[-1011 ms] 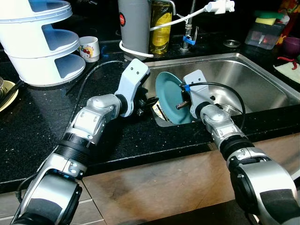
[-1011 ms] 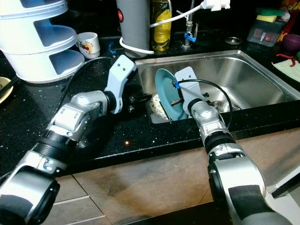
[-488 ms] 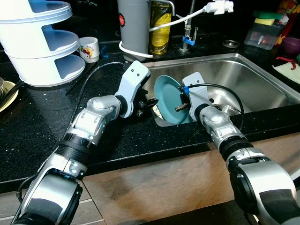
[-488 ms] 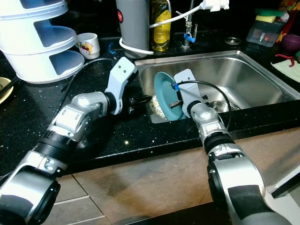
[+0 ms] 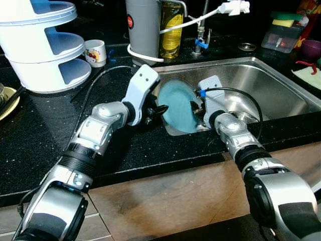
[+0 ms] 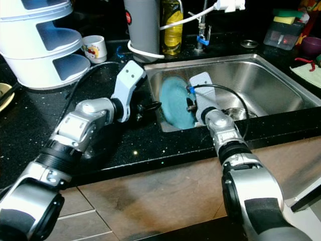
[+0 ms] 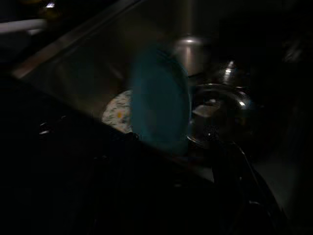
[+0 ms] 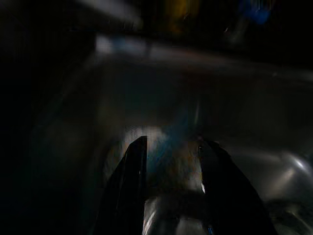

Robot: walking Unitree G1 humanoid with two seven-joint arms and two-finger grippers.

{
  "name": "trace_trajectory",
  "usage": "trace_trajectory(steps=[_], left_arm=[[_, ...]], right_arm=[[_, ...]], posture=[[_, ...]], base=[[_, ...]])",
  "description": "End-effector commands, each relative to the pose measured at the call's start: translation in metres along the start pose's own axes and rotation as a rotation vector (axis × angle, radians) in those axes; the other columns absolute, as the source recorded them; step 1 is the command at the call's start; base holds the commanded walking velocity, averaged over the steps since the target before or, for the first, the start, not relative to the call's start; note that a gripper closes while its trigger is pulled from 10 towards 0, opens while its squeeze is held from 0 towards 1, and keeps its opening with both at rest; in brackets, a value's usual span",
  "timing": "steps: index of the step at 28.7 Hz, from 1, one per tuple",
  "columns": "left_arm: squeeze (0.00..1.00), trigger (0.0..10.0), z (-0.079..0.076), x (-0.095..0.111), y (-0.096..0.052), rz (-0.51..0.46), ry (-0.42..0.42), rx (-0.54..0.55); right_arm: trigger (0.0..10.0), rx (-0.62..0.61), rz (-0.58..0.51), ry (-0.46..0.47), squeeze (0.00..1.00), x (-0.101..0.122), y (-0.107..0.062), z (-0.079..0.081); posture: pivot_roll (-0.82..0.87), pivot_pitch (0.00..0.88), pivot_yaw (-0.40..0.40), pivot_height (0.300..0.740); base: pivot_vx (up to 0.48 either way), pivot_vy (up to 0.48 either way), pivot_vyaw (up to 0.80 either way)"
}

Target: Kitchen organization

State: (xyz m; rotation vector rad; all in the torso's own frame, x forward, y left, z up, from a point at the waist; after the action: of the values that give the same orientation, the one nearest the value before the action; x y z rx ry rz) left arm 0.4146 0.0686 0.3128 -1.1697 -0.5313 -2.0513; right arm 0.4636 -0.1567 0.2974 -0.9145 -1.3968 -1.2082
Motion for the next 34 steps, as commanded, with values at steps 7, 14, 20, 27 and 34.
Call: trace_trajectory(steps=[7, 14, 20, 27, 34], left_arm=[[0.0, 10.0, 0.049, 0.01, -0.021, -0.062, -0.082, 0.236], [0.0, 10.0, 0.087, 0.023, -0.058, -0.122, -0.149, 0.452], [0.0, 10.0, 0.084, 0.017, -0.083, -0.172, -0.187, 0.47], [0.0, 10.0, 0.078, 0.008, -0.096, -0.121, -0.186, 0.53], [0.0, 10.0, 0.055, -0.003, -0.106, -0.106, -0.127, 0.513]], right_arm=[[10.0, 0.009, -0.277, 0.126, 0.0, 0.067, 0.001, -0.004], [10.0, 0.066, -0.369, 0.374, 0.0, 0.088, -0.002, -0.007], [10.0, 0.198, -0.337, 0.505, 0.0, 0.073, -0.005, 0.021], [10.0, 0.221, -0.33, 0.57, 0.0, 0.049, -0.023, 0.046], [10.0, 0.357, -0.29, 0.656, 0.0, 0.04, -0.047, 0.076]], posture=[[0.06, 0.189, 0.01, 0.74], [0.06, 0.182, -0.008, 0.74], [0.06, 0.184, -0.019, 0.74], [0.06, 0.202, -0.032, 0.74], [0.05, 0.208, -0.022, 0.74]], base=[[0.0, 0.0, 0.0], [0.0, 0.0, 0.0], [0.0, 0.0, 0.0], [0.0, 0.0, 0.0], [0.0, 0.0, 0.0]])
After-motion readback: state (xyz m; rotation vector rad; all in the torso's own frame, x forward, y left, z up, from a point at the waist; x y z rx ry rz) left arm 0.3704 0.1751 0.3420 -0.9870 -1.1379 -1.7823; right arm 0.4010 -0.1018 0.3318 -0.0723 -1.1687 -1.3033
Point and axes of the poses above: a point about 5 cm out from each wrist's last joint towards the gripper, its own y axis pointing out of the wrist towards the gripper, its own x axis along the axis of the wrist's last joint, z = x × y, the point moved 4 cm from there along y, pointing out of the wrist towards the gripper, and after that the axes turned 13 degrees about y, right-handed, at the moved point
